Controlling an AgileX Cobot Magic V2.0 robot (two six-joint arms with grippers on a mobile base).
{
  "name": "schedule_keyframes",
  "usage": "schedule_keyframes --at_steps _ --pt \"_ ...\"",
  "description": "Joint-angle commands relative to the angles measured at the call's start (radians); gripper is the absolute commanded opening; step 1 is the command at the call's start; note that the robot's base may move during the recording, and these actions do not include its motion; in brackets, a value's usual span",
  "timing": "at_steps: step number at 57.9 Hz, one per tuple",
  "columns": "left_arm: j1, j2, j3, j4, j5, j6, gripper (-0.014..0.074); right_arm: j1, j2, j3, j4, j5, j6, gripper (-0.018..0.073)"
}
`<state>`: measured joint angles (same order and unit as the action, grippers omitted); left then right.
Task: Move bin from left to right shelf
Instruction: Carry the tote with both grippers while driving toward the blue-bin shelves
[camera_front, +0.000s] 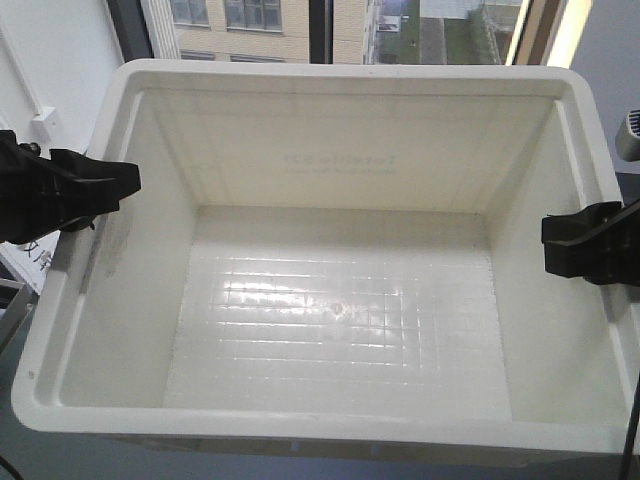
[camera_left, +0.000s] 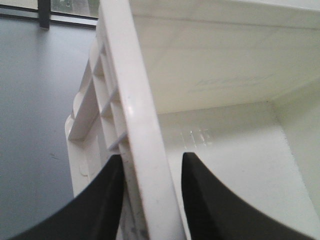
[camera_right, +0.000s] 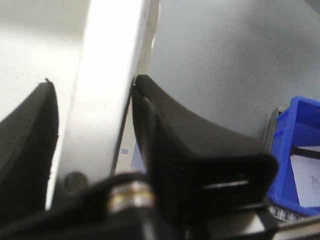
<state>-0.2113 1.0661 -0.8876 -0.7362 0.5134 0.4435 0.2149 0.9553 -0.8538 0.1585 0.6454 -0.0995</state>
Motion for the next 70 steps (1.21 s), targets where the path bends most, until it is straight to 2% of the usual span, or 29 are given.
schedule_keyframes --at_steps 1,70 --pt "-0.019 -0.037 -0.043 -0.108 0.017 0.024 -0.0003 0.004 -0.018 -0.044 0.073 -0.151 0.011 -0.0004" --pt "-0.019 -0.037 -0.043 -0.108 0.017 0.024 -0.0003 0.004 -0.018 -0.044 0.073 -0.151 0.011 -0.0004"
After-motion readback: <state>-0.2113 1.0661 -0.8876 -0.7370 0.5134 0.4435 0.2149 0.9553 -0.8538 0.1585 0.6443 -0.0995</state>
